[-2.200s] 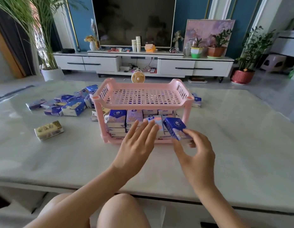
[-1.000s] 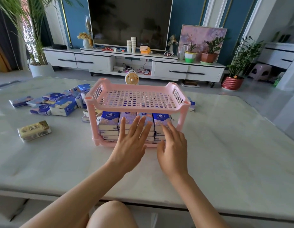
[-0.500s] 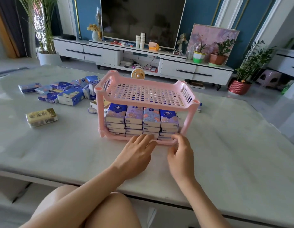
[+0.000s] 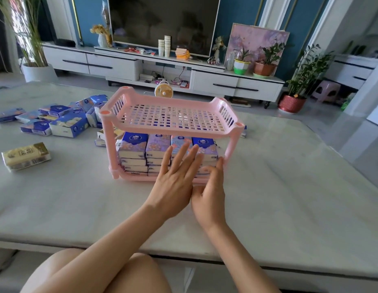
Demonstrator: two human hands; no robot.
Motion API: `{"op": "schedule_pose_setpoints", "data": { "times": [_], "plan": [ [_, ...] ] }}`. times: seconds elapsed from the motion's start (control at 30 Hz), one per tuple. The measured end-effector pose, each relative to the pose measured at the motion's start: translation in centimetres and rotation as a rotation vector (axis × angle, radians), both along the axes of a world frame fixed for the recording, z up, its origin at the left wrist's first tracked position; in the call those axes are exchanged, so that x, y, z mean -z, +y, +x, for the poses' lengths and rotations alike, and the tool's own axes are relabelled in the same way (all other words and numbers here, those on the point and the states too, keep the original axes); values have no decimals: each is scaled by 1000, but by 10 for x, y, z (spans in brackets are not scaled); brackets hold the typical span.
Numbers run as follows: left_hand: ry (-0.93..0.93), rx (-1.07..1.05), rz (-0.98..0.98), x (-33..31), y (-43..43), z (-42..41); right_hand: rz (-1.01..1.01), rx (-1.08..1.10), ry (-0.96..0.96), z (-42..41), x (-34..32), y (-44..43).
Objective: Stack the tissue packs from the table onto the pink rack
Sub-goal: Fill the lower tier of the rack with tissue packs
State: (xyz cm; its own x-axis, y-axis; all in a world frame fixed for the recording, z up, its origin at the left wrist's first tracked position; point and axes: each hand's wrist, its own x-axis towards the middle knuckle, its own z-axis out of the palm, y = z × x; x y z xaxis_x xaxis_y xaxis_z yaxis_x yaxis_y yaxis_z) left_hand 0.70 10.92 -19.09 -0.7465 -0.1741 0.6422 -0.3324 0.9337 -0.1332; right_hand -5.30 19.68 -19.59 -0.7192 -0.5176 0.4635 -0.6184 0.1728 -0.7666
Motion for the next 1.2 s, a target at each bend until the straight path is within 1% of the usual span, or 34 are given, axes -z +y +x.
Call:
{"op": "schedule_pose_setpoints", "data": {
  "times": [0.07,0.2,0.27,0.53,0.67,0.7,0.8,0.87,1.0,1.1,1.2],
  "plan": [
    [8,7,0,-1,-1,-3,-26,16,-17,1,-2,-4],
    [-4,17,15,2,-4,-4,-142,38,39,0,3,-8],
    [4,24,16,3,-4,-5,-178,39,29,-1,6,-8],
    [57,56,36,2,-2,-8,-269,-35,-47,-7,13,-7],
    [63,62,34,2,-2,-9,-271,-42,-72,-5,14,-5],
    [60,61,32,3,-2,-10,-273,-17,-44,-3,13,-4],
    [52,43,9,5,-4,-10,-300,94,121,-1,11,-3],
    [79,30,12,4,-5,-7,-246,110,223,-2,9,-3],
    [192,-40,87,1,-8,7,43,106,403,-14,3,-2],
    [175,-99,75,7,-11,14,167,117,381,-18,-1,0],
    [126,-139,64,11,-10,13,205,117,359,-18,0,1]
  ]
}}
